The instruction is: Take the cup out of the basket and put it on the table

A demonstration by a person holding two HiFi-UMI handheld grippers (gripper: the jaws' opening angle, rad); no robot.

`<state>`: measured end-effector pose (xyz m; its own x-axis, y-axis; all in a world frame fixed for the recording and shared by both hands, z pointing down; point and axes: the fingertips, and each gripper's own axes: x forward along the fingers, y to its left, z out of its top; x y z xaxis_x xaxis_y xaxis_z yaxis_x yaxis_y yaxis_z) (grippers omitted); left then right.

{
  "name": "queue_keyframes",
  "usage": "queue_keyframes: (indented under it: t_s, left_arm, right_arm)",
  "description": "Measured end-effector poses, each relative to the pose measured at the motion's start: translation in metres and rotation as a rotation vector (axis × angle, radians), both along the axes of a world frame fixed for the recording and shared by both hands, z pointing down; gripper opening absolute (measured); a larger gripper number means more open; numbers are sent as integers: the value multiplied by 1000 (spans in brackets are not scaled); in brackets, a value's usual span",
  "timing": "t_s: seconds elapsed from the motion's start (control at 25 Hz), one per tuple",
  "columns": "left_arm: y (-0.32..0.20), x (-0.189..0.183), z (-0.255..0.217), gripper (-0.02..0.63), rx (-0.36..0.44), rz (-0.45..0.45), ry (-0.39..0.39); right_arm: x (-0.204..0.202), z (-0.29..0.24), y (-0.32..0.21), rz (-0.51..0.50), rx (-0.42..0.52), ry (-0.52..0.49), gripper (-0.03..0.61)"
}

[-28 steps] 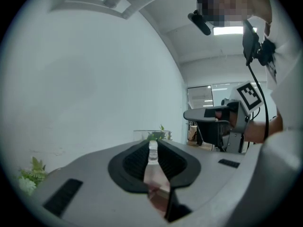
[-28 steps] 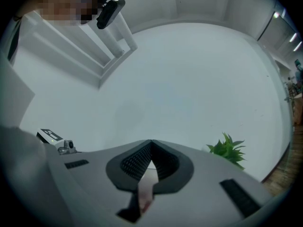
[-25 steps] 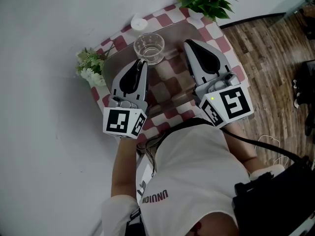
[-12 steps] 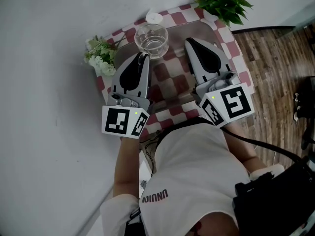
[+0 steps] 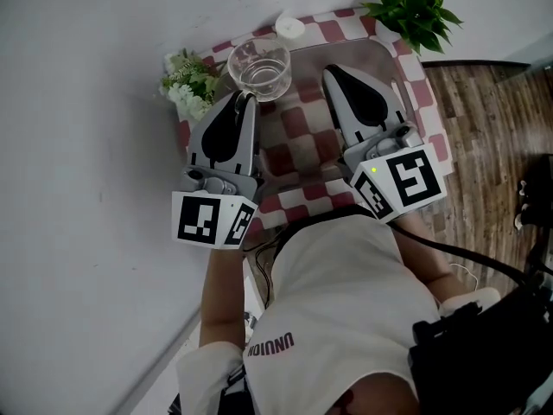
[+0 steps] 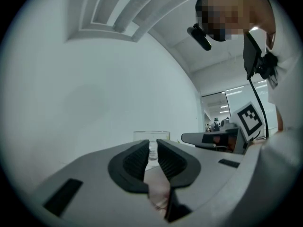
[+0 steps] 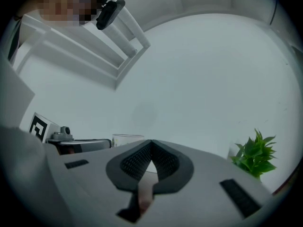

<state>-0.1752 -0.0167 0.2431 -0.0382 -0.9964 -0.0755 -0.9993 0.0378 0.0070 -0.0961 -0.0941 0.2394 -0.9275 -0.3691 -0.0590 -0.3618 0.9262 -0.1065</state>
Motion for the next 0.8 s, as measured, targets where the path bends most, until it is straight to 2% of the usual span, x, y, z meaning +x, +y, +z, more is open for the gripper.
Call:
queue_keyframes:
  t_s: [0.32, 0.8]
  left_arm:
    - [34, -18, -10, 58, 37, -109, -4]
    - [84, -45, -11, 58, 52, -270, -5]
  right_arm:
    - [-17, -3, 14, -75, 17, -3, 17]
    - [-38, -3, 38, -180, 25, -3, 17]
